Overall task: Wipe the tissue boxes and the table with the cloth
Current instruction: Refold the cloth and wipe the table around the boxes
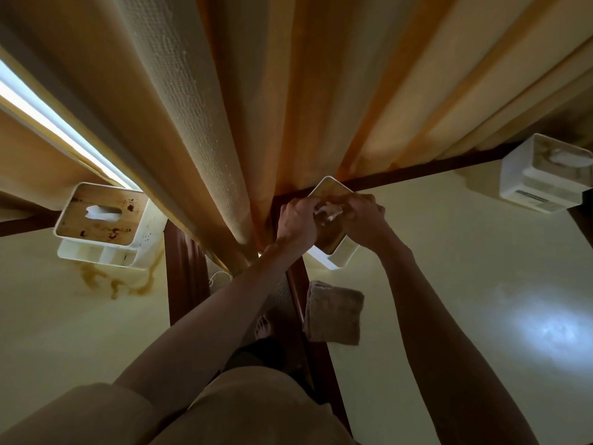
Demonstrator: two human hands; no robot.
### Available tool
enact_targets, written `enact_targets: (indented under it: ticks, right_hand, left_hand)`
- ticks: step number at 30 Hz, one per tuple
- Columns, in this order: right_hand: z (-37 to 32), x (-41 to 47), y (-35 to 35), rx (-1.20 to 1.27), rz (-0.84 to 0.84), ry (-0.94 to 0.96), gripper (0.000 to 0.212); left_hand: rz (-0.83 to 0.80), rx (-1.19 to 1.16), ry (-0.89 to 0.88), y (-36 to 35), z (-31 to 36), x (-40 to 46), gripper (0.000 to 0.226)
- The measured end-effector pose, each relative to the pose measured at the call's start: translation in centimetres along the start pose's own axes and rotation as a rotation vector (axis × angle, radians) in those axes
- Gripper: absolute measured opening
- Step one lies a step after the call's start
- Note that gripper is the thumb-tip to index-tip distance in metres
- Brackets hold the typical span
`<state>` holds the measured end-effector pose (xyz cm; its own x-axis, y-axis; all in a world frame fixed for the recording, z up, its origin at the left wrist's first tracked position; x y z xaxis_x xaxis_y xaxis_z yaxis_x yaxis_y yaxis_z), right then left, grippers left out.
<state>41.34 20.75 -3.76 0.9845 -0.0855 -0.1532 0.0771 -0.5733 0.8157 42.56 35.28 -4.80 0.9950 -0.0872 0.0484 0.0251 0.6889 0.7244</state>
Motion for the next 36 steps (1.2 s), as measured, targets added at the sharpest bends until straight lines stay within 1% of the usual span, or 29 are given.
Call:
enact_targets:
  ticks: [2,3,5,7,10,11,13,15,18,20,23,25,27,28,31,34,35,36]
  right_hand:
    - [-0.3,0.0,-0.4,-0.122,-0.06,0.069,0.037]
    - [-0.6,0.0,-0.6,-0.145,-0.06,0.098,0.038]
    - [-0.6,0.4,-0.7,-0.165,-0.004,0.126,0.036]
    - [-0.2,0.8,-0.9,-0.184,0.035,0.118,0.03]
    - [0.0,1.3,-0.6,-0.089,0.078,0.095,0.014]
    - [-0.2,1.2,-0.3,-0.032,0.095,0.092,0.012]
    - [-0.7,0.9,0.2,0.04,0.118,0.105,0.016]
    - [-0.9,0.5,0.4,0.039,0.128,0.12,0.014]
    - [0.0,0.5,0.6,0.035,0.171,0.086,0.005]
    - [0.5,0.5,0.7,0.066,0.172,0.061,0.004]
    - [0.1,0.4,1.0,0.154,0.132,0.088,0.007]
    - [-0.2,0.3,1.2,0.198,0.108,0.101,0.009]
    - [-0.7,0.2,1.0,0.188,0.084,0.132,0.006]
    - [-1.1,0.1,1.0,0.174,0.081,0.159,0.007]
    - [-1.6,-0.4,1.0,0.148,0.116,0.194,0.019]
    - [-0.7,-0.3,0.6,0.186,0.104,0.107,0.026]
    - [-0.3,-0.2,0.5,0.194,0.083,0.077,0.031]
    - [0.0,-0.1,0.5,0.203,0.056,0.064,0.033]
  left_hand:
    - [-0.016,-0.065,0.007,0.2,-0.1,0.0,0.03]
    - [-0.02,-0.081,0.004,0.2,0.0,0.0,0.033]
    - [-0.018,-0.094,0.0,0.3,0.0,0.0,0.036]
    - [-0.015,-0.12,0.023,0.2,-0.2,0.1,0.03]
    - [-0.016,-0.142,0.051,0.5,-0.7,0.6,0.02]
    - [-0.01,-0.133,0.055,0.7,-0.7,0.7,0.017]
    - [0.006,-0.122,0.057,1.0,-1.1,1.1,0.013]
    - [0.001,-0.125,0.053,0.8,-1.3,1.2,0.013]
    - [-0.013,-0.114,-0.01,0.7,-0.9,0.9,0.011]
    - [-0.042,-0.058,-0.051,0.4,-0.5,0.5,0.016]
    - [-0.018,0.032,-0.058,0.3,-0.3,0.0,0.025]
    - [0.031,0.074,-0.057,0.5,0.0,-0.2,0.02]
    - [0.075,0.108,-0.062,0.7,0.5,-0.4,0.012]
    - [0.07,0.109,-0.063,0.5,0.6,-0.4,0.012]
    - [-0.048,0.106,-0.048,-0.2,1.4,-0.1,0.021]
    - [-0.149,0.041,-0.011,-0.5,1.4,0.4,0.045]
    - [-0.164,0.013,-0.008,-0.4,1.3,0.4,0.046]
    - [-0.169,-0.011,-0.007,-0.3,1.2,0.5,0.04]
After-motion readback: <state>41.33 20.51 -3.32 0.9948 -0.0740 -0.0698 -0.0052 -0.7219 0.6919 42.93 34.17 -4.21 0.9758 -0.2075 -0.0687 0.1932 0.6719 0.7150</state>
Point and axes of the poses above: each hand's wrist, its own x-axis towards the middle knuckle, its own y-axis out of the back of the hand, z = x × y, the point moved 8 cm from there along x, towards the middle knuckle, and after that the axes turned 8 degrees about z, right-handed, at the moved point
